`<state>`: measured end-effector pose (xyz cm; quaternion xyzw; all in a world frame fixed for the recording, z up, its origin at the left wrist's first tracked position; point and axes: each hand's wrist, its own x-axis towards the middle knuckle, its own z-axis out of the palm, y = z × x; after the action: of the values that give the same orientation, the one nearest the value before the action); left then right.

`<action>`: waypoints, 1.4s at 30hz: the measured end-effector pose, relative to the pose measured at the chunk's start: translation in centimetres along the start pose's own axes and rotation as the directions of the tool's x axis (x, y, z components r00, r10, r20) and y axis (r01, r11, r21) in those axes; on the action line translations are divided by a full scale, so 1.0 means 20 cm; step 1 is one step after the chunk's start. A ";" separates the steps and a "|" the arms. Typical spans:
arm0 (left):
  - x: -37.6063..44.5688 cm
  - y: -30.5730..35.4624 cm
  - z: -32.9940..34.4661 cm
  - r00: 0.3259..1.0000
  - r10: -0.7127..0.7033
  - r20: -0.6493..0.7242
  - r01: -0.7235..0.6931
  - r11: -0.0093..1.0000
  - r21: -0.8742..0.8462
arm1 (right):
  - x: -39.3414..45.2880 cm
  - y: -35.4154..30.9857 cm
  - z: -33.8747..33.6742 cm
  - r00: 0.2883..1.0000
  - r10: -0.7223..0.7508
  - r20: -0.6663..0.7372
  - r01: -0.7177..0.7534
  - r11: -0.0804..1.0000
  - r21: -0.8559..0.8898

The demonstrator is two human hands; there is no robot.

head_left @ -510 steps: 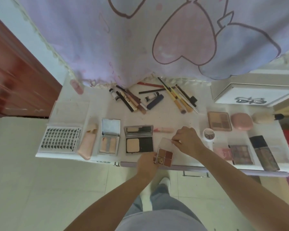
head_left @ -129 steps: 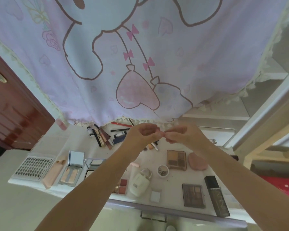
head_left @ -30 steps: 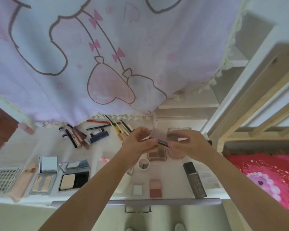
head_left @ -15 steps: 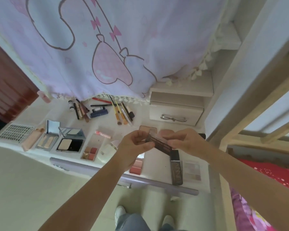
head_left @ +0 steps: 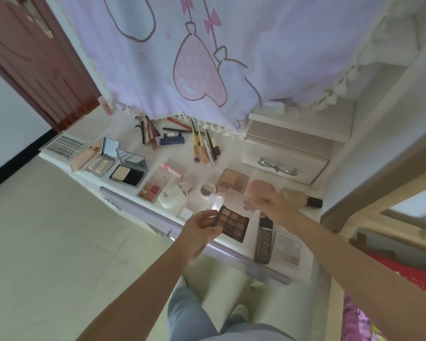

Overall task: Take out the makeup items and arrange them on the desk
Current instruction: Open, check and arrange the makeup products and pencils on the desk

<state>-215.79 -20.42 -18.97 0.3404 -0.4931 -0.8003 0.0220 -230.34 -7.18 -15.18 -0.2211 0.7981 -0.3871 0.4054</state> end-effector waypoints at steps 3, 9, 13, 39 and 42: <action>0.01 -0.12 0.00 0.993 -0.016 -0.118 0.030 0.992 0.119 | 0.06 0.06 0.03 0.993 -0.099 -0.060 0.089 0.984 -0.152; 0.05 -0.29 0.04 0.932 0.011 -0.363 0.094 0.958 0.272 | 0.16 0.19 0.09 0.968 -0.206 -0.144 0.126 0.894 -0.429; 0.09 -0.34 0.03 0.870 -0.028 -0.492 0.177 0.950 0.258 | 0.20 0.23 0.12 0.960 -0.216 -0.177 0.083 0.826 -0.557; 0.08 -0.34 0.02 0.893 0.023 -0.449 0.267 0.776 0.571 | 0.23 0.26 -0.02 0.984 0.115 -0.139 -0.174 0.803 -0.571; 0.05 -0.34 0.05 0.912 0.078 -0.403 0.233 0.710 0.665 | 0.24 0.26 0.01 0.978 0.176 -0.110 -0.207 0.802 -0.560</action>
<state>-215.11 -16.48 -24.65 0.5007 -0.7282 -0.4660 -0.0424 -233.13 -7.43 -21.77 -0.2398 0.9055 -0.0945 0.3372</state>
